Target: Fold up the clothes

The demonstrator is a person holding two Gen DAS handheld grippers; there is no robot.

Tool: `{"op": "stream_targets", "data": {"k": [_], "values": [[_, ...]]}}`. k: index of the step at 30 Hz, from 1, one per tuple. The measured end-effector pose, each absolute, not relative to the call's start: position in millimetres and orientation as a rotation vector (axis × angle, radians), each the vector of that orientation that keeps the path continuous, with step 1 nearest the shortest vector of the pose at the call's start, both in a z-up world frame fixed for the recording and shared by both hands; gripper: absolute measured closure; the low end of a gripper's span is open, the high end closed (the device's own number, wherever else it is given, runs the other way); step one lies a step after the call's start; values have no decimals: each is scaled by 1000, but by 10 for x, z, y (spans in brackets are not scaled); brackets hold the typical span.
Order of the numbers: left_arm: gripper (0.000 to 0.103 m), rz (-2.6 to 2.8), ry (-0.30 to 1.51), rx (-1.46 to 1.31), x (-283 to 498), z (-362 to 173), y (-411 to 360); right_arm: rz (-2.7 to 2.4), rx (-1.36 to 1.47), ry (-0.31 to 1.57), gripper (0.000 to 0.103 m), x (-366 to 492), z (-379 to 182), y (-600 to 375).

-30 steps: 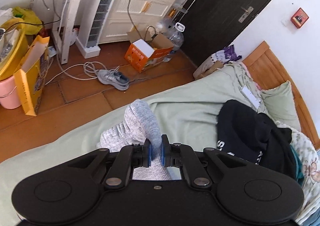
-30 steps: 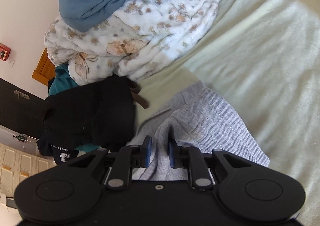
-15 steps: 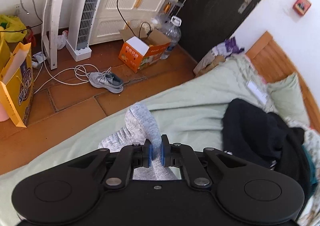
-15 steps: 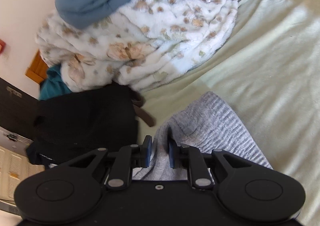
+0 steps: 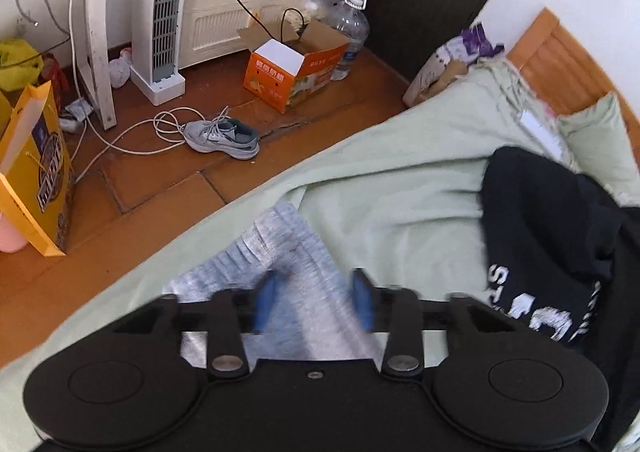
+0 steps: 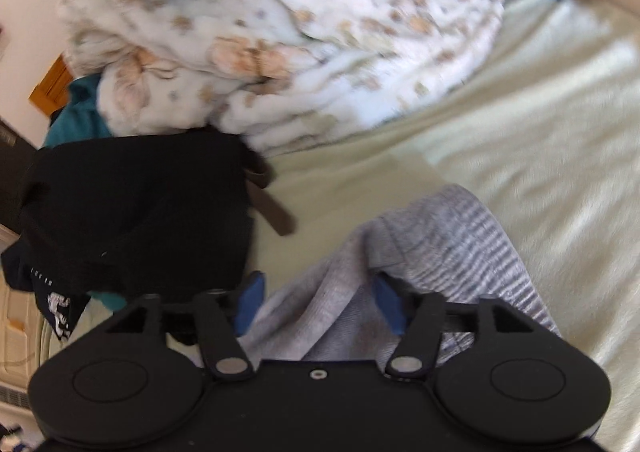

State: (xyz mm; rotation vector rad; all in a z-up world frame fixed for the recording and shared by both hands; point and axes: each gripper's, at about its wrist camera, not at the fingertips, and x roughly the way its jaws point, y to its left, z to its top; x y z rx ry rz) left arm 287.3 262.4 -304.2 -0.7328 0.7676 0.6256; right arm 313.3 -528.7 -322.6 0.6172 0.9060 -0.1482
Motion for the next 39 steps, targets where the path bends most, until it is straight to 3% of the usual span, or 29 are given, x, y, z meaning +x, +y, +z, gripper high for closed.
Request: {"op": "stream_targets", "data": {"k": [3, 9, 26, 31, 39], "values": [[35, 615, 748, -719, 2770, -2958, 2630, -134, 577, 869, 21, 3006, -2996, -5265], [31, 635, 763, -571, 2570, -2931, 2710, -75, 514, 839, 21, 2696, -2701, -5143], [33, 337, 865, -444, 2828, -3423, 2910, 138, 422, 1155, 16, 1936, -2935, -3321], [62, 231, 935, -293, 2855, -3439, 2793, 215, 249, 1155, 13, 2097, -3097, -2634], [67, 119, 1060, -272, 2678, -3007, 2865, 241, 9, 1132, 6, 2391, -3212, -2082]]}}
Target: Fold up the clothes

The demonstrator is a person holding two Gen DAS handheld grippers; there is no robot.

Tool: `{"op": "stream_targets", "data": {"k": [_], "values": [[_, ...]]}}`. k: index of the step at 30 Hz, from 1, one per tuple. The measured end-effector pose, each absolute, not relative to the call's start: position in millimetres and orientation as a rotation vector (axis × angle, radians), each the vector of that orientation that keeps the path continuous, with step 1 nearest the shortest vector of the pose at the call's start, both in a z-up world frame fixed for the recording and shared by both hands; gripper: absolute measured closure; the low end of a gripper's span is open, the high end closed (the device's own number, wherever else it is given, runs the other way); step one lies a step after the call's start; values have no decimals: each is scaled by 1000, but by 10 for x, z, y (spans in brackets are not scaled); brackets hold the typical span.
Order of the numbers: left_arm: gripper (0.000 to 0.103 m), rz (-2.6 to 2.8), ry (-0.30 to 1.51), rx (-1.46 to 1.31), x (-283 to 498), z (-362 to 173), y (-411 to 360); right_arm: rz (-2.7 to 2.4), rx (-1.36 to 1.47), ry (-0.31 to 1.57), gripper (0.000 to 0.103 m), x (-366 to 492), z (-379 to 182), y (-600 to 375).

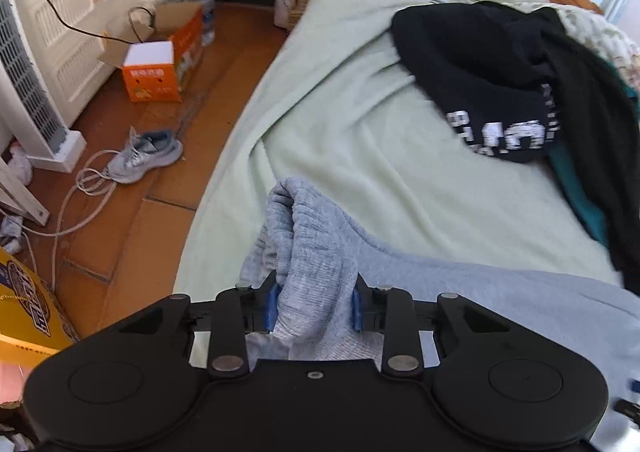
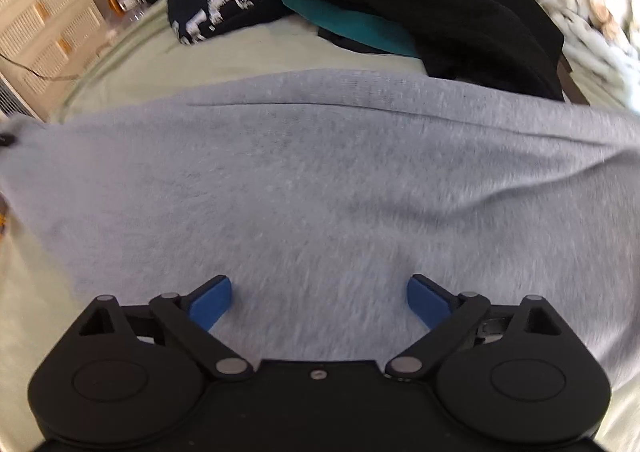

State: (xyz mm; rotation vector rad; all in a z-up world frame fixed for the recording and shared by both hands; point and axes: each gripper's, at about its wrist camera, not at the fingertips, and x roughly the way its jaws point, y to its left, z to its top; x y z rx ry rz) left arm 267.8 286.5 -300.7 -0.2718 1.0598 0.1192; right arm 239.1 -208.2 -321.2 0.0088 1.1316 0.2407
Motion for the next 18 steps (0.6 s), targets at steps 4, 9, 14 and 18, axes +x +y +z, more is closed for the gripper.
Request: {"op": "stream_targets", "data": {"k": [4, 9, 14, 18], "values": [[62, 157, 1105, -299, 2699, -3186, 2947, 215, -6, 1139, 4, 2498, -3255, -2139], [52, 218, 1115, -320, 2793, -3484, 3030, 205, -62, 1145, 1, 2665, -3310, -2162], [34, 259, 958, -385, 2662, -3268, 3144, 203, -113, 1076, 1, 2825, -3123, -2168], [32, 227, 870, -385, 2436, -3100, 3176, 237, -93, 1028, 1, 2973, -3004, -2180]]}}
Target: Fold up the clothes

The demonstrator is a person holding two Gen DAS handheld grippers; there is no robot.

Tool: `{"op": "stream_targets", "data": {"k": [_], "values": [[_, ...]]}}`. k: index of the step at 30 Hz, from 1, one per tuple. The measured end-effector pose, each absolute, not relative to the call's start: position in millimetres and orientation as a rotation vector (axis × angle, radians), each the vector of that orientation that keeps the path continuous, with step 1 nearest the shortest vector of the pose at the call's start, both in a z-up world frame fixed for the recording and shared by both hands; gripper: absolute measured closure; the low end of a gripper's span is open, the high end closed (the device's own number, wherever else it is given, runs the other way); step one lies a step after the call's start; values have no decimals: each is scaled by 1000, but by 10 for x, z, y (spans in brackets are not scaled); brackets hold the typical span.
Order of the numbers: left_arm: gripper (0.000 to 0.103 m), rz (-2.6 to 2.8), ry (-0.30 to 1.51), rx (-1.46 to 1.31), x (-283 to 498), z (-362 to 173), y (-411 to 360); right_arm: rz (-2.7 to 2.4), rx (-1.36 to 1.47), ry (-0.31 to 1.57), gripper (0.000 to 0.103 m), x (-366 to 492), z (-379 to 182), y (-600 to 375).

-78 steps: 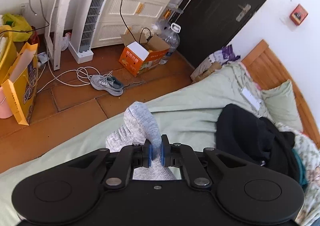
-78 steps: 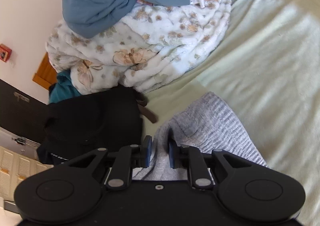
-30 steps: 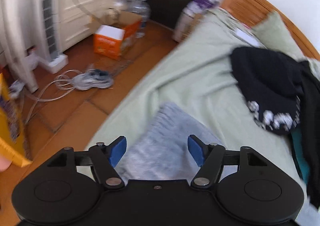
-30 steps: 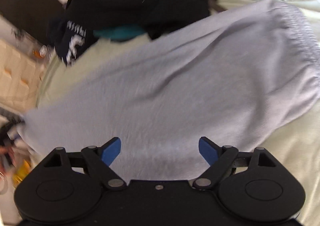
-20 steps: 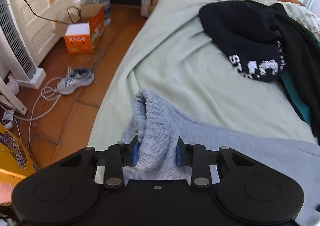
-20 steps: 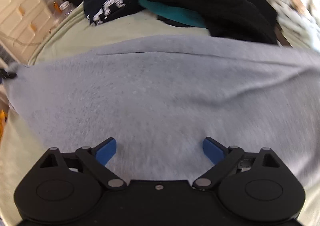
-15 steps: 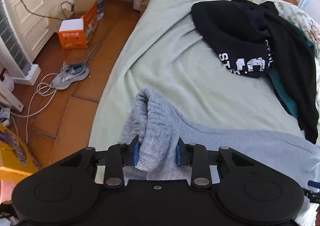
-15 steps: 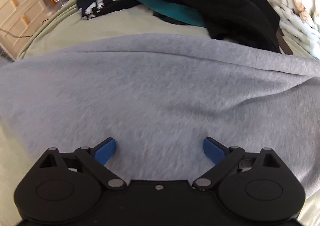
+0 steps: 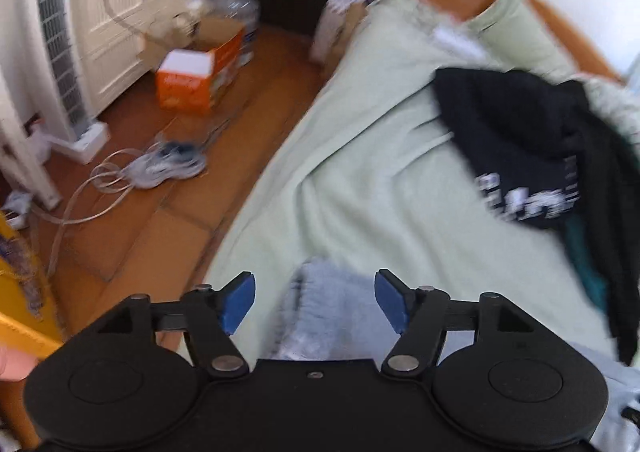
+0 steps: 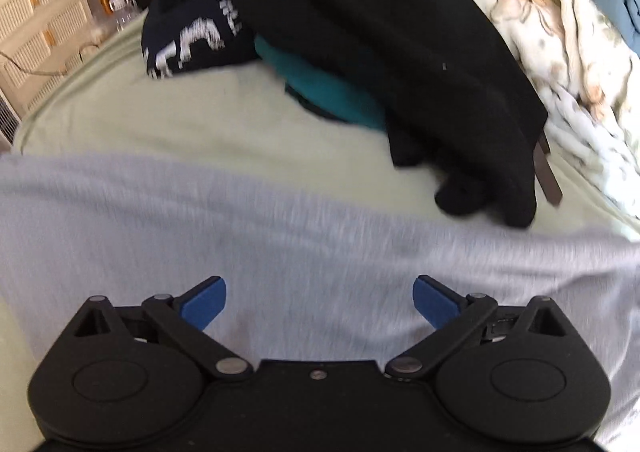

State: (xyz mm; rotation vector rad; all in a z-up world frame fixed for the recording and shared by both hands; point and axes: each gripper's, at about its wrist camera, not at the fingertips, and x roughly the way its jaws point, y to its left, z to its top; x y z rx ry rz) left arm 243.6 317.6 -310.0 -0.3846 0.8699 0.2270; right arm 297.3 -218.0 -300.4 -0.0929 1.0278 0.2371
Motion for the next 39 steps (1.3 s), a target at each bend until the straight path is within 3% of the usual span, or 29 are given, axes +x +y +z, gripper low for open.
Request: {"op": "stream_targets", "data": {"k": [1, 2, 3, 5, 6, 8, 10, 14, 19, 23, 27, 31, 38, 39], "values": [[32, 219, 870, -386, 2398, -3107, 3182, 252, -87, 1029, 2, 3026, -3028, -2158], [32, 202, 884, -398, 2358, -3161, 3168, 270, -86, 1040, 10, 3092, -3087, -2117], [32, 186, 897, -410, 2319, -3215, 3154, 268, -111, 1055, 27, 3158, -3161, -2073], [35, 175, 926, -401, 2292, -3308, 3098, 262, -159, 1081, 47, 3276, -3299, -1990], [38, 181, 941, -380, 2304, -3347, 3055, 247, -166, 1083, 51, 3302, -3340, -1972], [41, 208, 963, -326, 2367, -3426, 2962, 206, -138, 1091, 52, 3415, -3468, -1994], [56, 233, 970, -286, 2441, -3488, 2890, 169, -101, 1095, 52, 3491, -3526, -2048], [61, 247, 1010, -150, 2728, -3632, 2751, 117, -66, 1102, 54, 3602, -3608, -2168], [58, 255, 1070, -72, 2876, -3759, 2671, 113, -50, 1111, 54, 3669, -3710, -2248], [56, 297, 965, -138, 2740, -3452, 2716, 129, -160, 1102, 53, 3628, -3572, -2135], [43, 306, 874, -161, 2668, -3143, 2778, 209, -250, 1031, 47, 3490, -3243, -1932], [37, 232, 923, -243, 2882, -3208, 2905, 350, -151, 971, 39, 3431, -2940, -1682], [40, 193, 1061, -285, 3272, -3602, 2939, 521, -106, 1046, 39, 3623, -3109, -1050], [56, 170, 1068, -332, 3301, -3619, 2976, 533, -118, 1057, 40, 3636, -3149, -969]]}}
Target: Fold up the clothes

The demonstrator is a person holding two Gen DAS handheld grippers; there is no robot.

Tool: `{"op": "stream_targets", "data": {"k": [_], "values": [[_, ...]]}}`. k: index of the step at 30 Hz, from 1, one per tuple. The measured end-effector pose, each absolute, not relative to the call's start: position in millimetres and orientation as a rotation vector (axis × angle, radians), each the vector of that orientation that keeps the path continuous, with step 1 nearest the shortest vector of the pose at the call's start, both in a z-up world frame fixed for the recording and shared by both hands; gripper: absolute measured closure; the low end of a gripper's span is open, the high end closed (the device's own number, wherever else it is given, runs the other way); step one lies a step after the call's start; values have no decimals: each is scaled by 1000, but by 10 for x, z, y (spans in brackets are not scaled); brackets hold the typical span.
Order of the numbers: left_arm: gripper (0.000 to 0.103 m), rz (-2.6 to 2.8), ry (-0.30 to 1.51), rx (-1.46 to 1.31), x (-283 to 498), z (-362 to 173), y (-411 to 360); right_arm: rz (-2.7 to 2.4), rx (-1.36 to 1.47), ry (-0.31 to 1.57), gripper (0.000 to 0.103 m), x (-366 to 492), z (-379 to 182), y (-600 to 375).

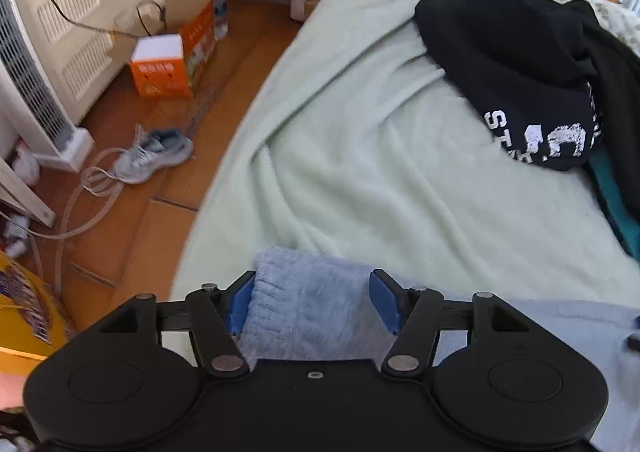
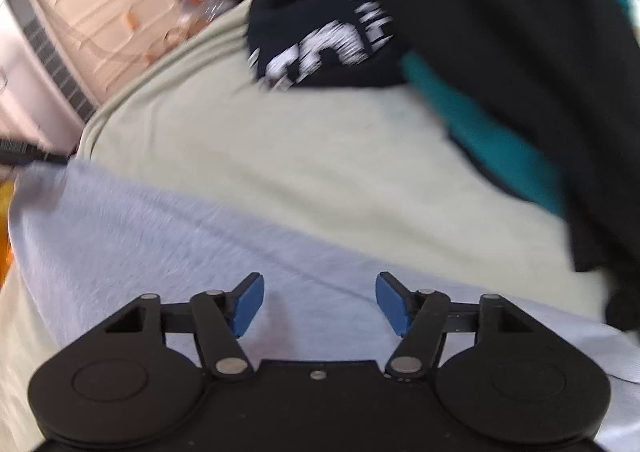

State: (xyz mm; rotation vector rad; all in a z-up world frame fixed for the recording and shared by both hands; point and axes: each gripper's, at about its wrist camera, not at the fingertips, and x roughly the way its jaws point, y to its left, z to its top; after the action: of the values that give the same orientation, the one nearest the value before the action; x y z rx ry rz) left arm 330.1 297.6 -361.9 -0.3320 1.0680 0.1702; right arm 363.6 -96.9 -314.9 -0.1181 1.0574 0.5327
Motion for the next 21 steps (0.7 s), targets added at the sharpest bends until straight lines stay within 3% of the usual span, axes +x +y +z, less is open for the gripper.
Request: {"op": "stream_targets", "data": {"k": [1, 2, 6, 9, 14, 18, 20, 21], "values": [[83, 165, 1064, -345, 3303, -3617, 2989, 538, -129, 1067, 40, 3647, -3192, -902], [87, 187, 1056, -340, 3309, -3612, 3013, 522, -139, 1074, 40, 3657, -3244, -877], [89, 192, 1013, -349, 3245, -3574, 3087, 474, -125, 1087, 38, 3665, -3313, -918], [90, 200, 847, -479, 3033, -3425, 3226, 441, -127, 1091, 38, 3704, -3357, -992], [92, 242, 829, -494, 2886, -3554, 3280, 402, -84, 1100, 38, 3761, -3419, -1115], [86, 250, 896, -487, 2899, -3753, 3354, 384, -111, 1084, 31, 3761, -3502, -1103], [61, 267, 902, -511, 2910, -3703, 3412, 378, -135, 1072, 27, 3747, -3541, -1082], [53, 296, 892, -538, 2884, -3630, 3461, 375, -143, 1069, 26, 3746, -3554, -1077]]}}
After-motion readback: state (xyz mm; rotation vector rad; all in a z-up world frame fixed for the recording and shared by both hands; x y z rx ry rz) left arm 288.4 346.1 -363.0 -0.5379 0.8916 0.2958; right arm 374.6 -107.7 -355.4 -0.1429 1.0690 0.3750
